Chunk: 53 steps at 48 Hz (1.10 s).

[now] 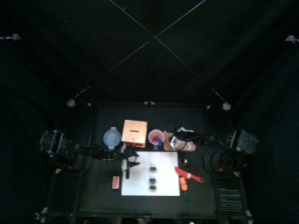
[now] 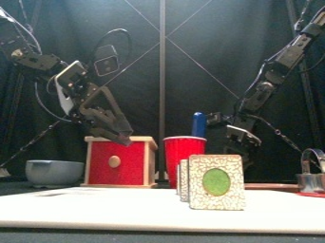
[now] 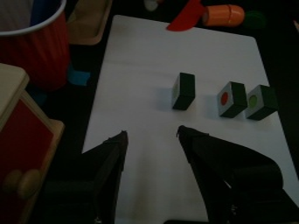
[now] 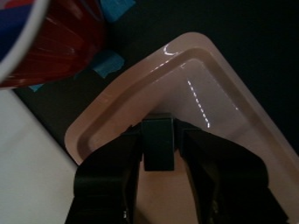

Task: Place sushi on board then cut the sushi with the knife then place the pieces on the plate
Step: Place the 4 sushi pieces on the plate

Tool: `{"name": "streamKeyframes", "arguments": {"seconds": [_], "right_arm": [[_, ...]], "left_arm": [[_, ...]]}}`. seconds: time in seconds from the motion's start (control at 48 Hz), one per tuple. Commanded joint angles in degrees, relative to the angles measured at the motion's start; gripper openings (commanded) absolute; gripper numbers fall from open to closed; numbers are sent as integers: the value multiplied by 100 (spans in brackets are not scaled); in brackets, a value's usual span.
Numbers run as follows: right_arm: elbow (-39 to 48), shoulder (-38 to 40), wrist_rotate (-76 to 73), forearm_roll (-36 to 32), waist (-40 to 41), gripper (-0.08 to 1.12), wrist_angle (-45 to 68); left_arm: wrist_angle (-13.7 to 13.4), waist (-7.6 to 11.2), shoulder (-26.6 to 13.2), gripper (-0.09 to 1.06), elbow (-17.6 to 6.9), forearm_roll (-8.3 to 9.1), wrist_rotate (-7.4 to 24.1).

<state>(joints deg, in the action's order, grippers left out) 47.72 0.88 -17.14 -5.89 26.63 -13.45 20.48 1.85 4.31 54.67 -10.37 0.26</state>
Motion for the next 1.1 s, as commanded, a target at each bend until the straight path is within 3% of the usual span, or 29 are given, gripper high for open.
{"name": "streamKeyframes", "arguments": {"seconds": [0.021,0.146,0.396,0.583,0.792,1.104], "right_arm": [[-105,62,9,0,18,81,-9],[-105,264,18,-18,9,86,-88],[-141,1081,9,0,-123,86,-536],[-149,1564,0,352,-853,86,-589],[-211,1371,26,949,-1863,86,-35],[-475,844,9,976,-2760,86,316]], "left_arm": [[26,-26,26,86,-62,18,9],[18,-26,26,86,-62,9,9],[18,-26,26,86,-88,9,0],[26,-26,26,86,-88,0,-9],[26,-88,26,86,-105,-9,-9],[18,-97,26,86,-79,-9,-9]]}}
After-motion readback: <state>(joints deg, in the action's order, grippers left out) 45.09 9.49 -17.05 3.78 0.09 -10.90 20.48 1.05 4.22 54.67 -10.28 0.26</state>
